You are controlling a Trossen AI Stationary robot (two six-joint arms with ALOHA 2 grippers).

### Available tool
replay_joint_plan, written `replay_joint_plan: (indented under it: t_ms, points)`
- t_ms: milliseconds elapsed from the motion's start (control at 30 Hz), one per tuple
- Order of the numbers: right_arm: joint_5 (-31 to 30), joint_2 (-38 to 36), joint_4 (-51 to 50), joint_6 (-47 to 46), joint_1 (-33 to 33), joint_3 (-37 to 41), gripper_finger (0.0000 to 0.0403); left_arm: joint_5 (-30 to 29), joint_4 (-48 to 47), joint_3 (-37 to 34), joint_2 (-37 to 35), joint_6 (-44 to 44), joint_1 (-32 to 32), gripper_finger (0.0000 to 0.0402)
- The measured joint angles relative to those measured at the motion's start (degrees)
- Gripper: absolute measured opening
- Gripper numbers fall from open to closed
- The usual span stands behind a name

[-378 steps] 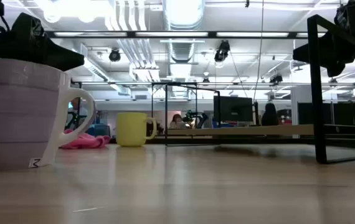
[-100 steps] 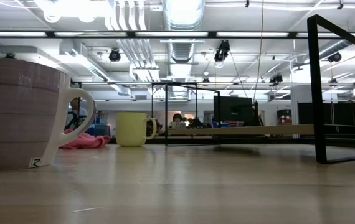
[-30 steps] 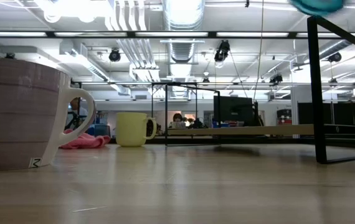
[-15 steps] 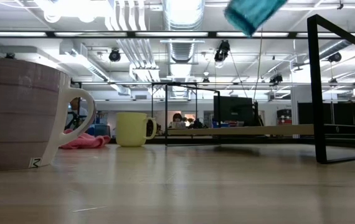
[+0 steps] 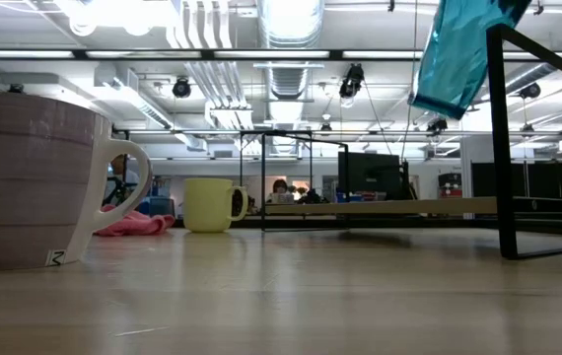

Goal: Stack small to large cups/mugs on shelf
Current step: Put the blue cup on the shelf

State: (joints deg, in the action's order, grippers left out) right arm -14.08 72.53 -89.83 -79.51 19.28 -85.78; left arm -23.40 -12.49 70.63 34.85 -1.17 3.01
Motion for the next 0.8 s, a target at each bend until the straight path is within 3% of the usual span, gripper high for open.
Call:
replay_joint_plan:
  t_ms: [800]
  points:
    - [14.57,0.0,-0.14,5.66,-15.39,4.74,0.0009,0.02,-0.03,0.0,0.0,0.01,0.01,0.0073]
